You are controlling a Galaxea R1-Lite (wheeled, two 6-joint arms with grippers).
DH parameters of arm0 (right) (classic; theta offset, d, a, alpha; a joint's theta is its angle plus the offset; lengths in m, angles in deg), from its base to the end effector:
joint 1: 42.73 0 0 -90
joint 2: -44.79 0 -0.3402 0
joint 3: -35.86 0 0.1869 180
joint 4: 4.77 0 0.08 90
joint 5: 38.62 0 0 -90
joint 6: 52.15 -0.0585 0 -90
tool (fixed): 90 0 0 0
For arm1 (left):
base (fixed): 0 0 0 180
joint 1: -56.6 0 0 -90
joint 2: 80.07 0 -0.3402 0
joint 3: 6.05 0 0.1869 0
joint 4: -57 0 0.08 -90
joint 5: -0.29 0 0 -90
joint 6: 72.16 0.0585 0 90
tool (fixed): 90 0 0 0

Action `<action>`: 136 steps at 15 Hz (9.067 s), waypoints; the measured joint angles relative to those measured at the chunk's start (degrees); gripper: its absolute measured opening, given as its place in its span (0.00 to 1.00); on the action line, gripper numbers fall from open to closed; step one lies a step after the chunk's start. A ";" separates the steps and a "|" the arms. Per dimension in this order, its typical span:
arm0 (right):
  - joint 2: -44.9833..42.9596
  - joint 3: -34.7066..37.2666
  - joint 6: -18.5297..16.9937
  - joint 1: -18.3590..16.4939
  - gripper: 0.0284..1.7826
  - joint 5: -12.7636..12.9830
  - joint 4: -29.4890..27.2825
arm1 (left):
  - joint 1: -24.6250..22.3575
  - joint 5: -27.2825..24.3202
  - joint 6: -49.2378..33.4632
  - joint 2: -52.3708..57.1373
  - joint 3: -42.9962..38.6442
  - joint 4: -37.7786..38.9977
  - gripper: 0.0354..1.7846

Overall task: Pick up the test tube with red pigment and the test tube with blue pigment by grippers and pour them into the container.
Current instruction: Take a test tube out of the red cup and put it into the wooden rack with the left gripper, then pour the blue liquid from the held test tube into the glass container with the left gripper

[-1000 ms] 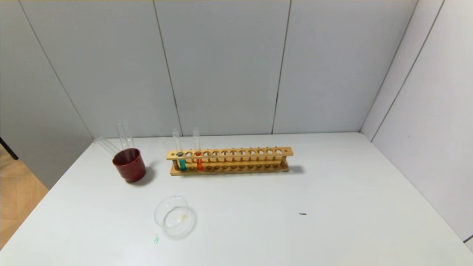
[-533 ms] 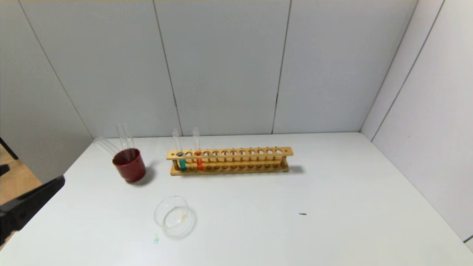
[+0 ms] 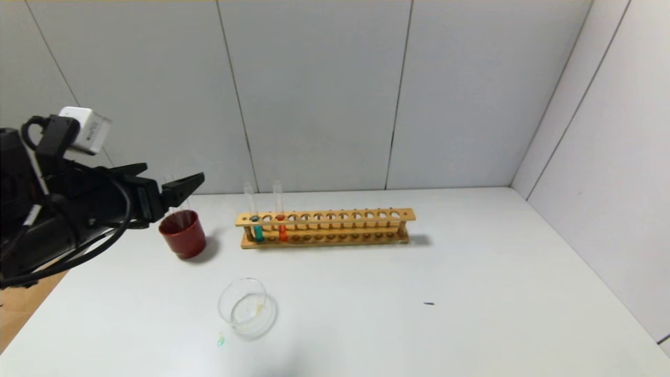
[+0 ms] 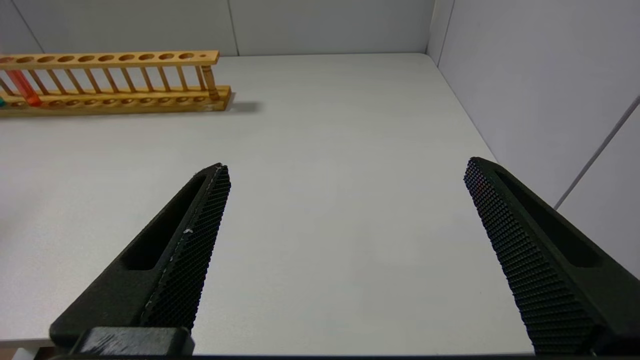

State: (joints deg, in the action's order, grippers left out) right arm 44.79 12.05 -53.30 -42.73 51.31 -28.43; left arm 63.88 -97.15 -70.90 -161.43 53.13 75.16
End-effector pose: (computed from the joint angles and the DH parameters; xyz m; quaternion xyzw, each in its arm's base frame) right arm -0.0307 0.0001 0.0758 0.0100 -0.0013 0.0006 0.9999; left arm 0.2566 -0.0404 0.2561 0.0108 0.0337 -0.1284 0.9911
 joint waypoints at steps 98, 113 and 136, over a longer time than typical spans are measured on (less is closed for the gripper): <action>0.00 0.00 0.02 0.00 0.96 0.00 0.00 | 5.42 2.76 -2.29 -40.00 18.76 18.91 0.15; 0.00 0.00 0.00 0.00 0.96 0.00 0.00 | 4.02 3.12 -3.04 -36.97 20.47 16.92 0.15; 0.00 0.00 0.02 0.00 0.96 0.00 0.00 | 6.39 5.33 -4.00 -20.07 9.18 4.30 0.15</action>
State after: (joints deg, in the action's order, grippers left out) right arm 44.79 12.05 -53.27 -42.73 51.31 -28.43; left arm 70.27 -91.82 -74.90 -181.49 62.31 79.46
